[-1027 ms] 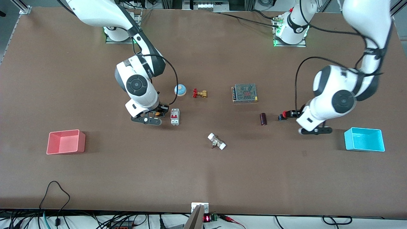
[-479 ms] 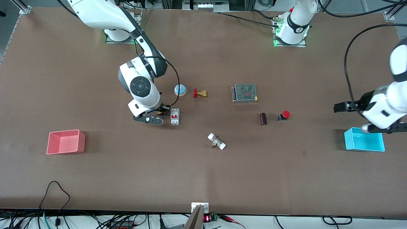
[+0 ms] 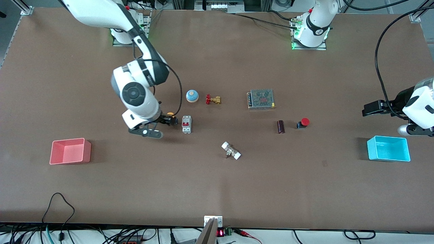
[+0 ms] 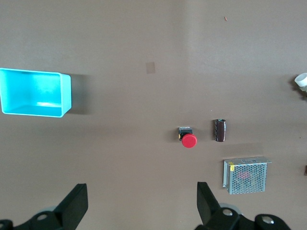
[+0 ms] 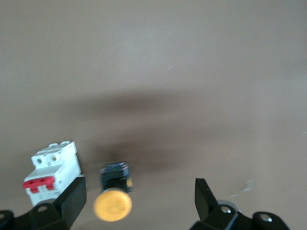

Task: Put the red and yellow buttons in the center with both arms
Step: 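Set the yellow button beside the breaker while the left gripper withdraws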

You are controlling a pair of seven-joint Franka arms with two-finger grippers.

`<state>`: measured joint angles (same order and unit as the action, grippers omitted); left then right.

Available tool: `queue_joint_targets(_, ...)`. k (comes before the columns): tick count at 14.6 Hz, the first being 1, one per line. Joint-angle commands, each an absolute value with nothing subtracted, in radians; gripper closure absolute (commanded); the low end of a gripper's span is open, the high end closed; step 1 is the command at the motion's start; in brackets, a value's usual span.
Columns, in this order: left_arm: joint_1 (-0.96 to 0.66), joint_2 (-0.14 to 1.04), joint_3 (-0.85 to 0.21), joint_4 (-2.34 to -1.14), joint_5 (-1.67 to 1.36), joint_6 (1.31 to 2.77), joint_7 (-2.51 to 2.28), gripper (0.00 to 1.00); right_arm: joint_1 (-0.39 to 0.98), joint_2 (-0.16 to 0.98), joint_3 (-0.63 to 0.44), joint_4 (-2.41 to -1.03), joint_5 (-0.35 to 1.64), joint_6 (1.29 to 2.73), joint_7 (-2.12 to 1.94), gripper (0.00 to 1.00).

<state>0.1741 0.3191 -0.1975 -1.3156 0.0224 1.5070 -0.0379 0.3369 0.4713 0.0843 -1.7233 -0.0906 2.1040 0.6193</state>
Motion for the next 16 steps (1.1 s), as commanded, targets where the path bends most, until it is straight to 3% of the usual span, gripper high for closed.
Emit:
queue_joint_targets(1, 0.175, 0.292, -0.184, -1.304, 0.029, 1.488, -0.015, 0.00, 0.261, 0.428, 0.092, -1.701, -0.089, 2.056, 0.528, 0.00)
queue_joint_targets(3, 0.144, 0.220, -0.152, -1.389, 0.031, 1.500, -0.014, 0.00, 0.210, 0.394, 0.092, -1.701, -0.092, 2.051, 0.430, 0.00)
queue_joint_targets(6, -0.024, 0.088, 0.027, -1.595, 0.028, 1.662, -0.006, 0.00, 0.129, 0.345, 0.092, -1.701, -0.092, 2.005, 0.296, 0.00)
queue_joint_targets(7, -0.037, 0.062, 0.040, -1.633, 0.028, 1.681, 0.001, 0.00, 0.111, 0.331, 0.094, -1.701, -0.086, 1.990, 0.266, 0.00)
queue_joint_targets(16, -0.097, 0.008, 0.049, -1.670, 0.029, 1.683, 0.000, 0.00, -0.001, 0.157, 0.092, -1.706, -0.011, 1.823, 0.117, 0.00)
